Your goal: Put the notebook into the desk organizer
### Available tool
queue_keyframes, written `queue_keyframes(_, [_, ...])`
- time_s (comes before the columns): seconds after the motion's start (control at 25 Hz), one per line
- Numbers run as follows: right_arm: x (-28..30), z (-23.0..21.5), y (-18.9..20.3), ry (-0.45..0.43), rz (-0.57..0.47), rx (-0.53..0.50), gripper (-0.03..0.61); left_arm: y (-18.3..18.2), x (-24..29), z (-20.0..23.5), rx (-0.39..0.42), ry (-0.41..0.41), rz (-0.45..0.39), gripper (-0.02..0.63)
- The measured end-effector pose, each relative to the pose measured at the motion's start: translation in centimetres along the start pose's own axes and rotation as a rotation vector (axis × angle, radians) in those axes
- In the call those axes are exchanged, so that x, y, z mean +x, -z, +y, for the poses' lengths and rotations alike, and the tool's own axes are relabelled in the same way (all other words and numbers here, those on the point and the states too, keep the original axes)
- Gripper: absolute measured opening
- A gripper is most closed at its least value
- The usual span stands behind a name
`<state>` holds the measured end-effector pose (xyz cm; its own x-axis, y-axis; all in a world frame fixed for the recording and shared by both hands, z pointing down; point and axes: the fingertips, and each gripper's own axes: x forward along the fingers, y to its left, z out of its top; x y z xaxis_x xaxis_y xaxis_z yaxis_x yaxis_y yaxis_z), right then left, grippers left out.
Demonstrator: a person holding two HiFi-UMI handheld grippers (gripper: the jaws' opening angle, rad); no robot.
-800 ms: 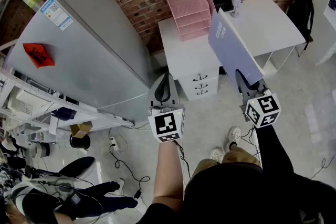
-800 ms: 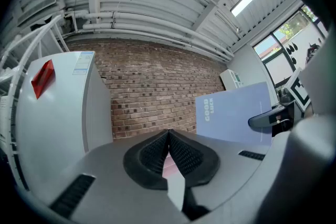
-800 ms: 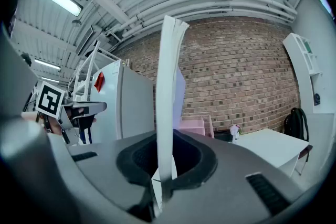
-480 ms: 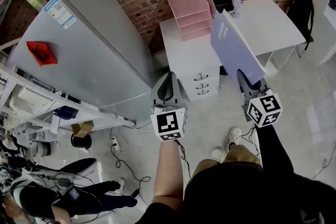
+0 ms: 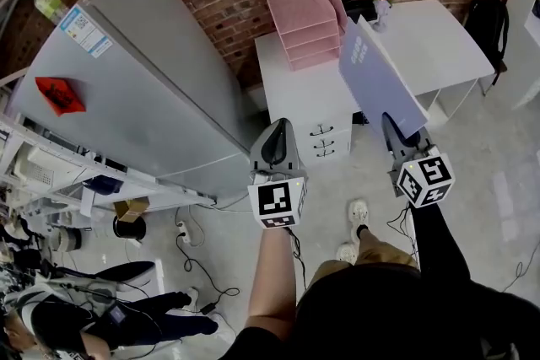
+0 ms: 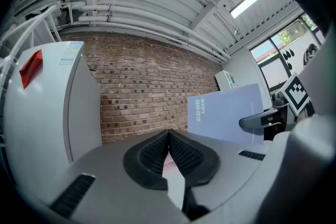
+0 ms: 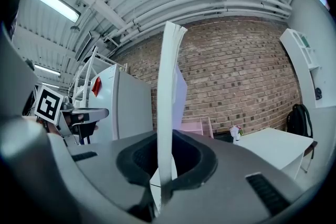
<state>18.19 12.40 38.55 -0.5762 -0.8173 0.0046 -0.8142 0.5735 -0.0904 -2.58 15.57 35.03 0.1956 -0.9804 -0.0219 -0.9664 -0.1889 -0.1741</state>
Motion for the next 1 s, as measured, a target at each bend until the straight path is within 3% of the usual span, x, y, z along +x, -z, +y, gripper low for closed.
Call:
queue_keyframes(0.4, [5.6, -5.9, -0.8, -0.032, -0.029, 0.011, 0.048, 0.5, 8.5, -0.7, 0.002, -0.028, 0.024, 0.014])
queue_keyframes(1.0, [18.2, -11.7, 0.0, -0.109, -0.046, 0.057, 0.048, 2.0, 18.7, 4.2, 0.051, -0.153, 0.042, 0.014])
